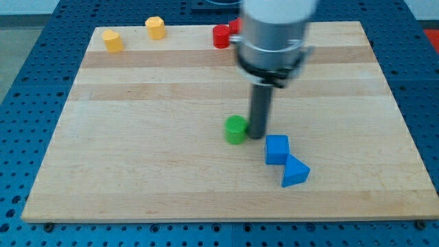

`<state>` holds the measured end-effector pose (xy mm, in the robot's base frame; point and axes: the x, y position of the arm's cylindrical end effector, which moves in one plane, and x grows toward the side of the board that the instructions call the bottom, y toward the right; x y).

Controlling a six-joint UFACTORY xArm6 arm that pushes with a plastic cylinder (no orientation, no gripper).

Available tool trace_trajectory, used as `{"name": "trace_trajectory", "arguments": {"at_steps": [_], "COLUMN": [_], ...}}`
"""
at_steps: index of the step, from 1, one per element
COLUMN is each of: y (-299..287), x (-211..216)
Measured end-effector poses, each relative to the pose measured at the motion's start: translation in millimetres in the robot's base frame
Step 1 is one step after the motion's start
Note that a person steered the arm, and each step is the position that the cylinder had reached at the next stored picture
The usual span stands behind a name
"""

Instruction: Slide the green circle vertically up

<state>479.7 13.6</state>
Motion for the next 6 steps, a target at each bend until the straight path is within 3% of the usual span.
{"name": "trace_trajectory", "arguments": {"at_steps": [1,3,4,6], "y": [-74.6,-33.1,-80.5,-122.1], "x": [-19.3,30.6,42.5,-55.0]}}
